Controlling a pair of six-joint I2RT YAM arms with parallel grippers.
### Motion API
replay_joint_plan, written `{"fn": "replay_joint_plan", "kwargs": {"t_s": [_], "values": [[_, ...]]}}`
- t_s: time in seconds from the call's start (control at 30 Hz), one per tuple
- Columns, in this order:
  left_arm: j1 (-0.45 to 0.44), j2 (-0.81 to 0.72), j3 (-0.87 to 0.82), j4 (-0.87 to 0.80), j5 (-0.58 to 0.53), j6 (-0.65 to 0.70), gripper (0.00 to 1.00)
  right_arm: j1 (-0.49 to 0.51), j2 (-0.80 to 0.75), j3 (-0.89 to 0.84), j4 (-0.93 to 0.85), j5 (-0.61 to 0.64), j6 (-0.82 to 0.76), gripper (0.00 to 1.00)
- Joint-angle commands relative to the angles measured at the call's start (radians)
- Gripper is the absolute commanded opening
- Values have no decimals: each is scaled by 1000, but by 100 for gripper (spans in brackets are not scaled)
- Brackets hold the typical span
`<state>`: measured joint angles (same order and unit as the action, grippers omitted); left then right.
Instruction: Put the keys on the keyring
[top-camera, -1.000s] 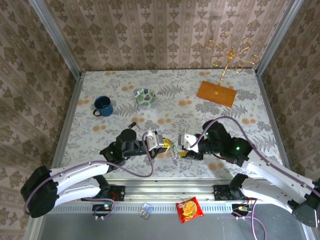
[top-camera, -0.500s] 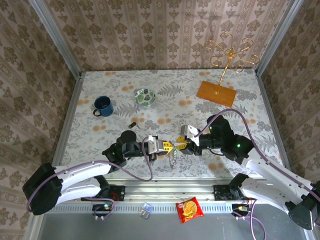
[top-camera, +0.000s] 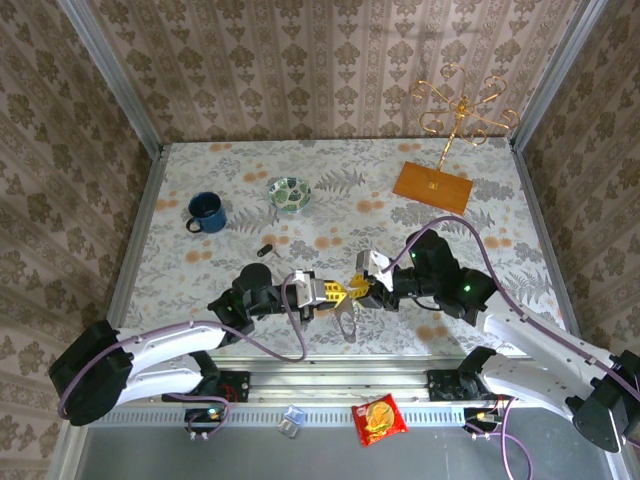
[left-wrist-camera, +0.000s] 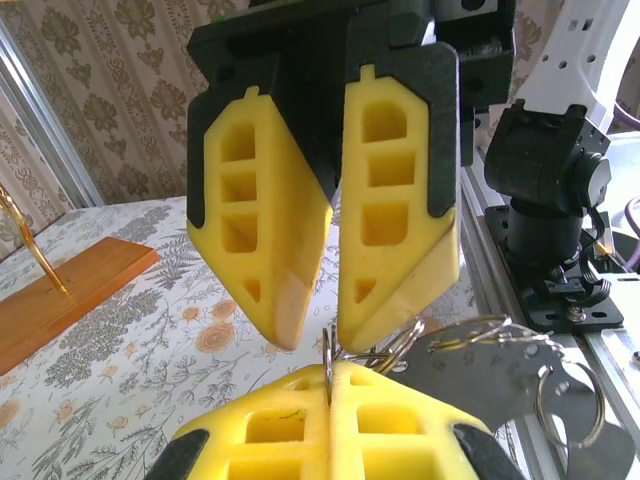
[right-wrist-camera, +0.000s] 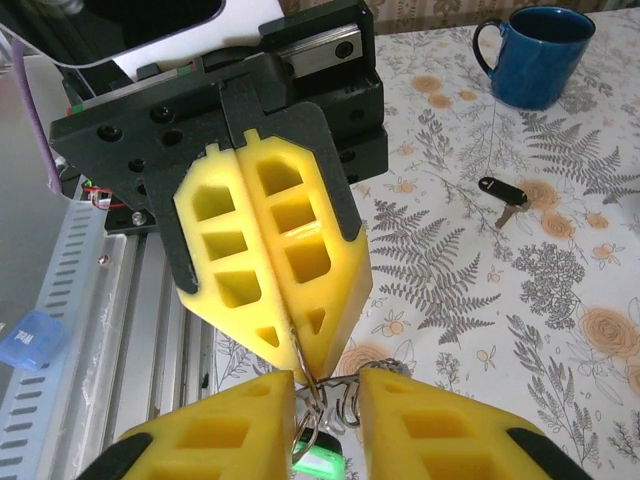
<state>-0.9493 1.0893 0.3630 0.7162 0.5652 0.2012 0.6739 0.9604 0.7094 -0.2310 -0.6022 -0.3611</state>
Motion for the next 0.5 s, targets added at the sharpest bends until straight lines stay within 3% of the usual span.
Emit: {"fn": "replay_joint_plan", "kwargs": {"t_s": [0.0, 0.2, 0.3, 0.43, 0.47], "values": [[-5, 4, -9, 91, 24, -34, 0, 1, 16, -7, 27, 8, 13, 21], [-6, 13, -12, 121, 16, -45, 0, 1, 39, -3, 34, -4, 7, 19], [-7, 14, -12, 131, 6, -46, 0, 1, 46, 7, 26, -20, -12, 0], [-7, 11, -20, 110, -46, -62, 0, 1, 49, 36, -34, -10, -59, 0], [-7, 6, -17, 84, -65, -63, 7, 3, 45, 41, -53, -3, -74, 0]]}}
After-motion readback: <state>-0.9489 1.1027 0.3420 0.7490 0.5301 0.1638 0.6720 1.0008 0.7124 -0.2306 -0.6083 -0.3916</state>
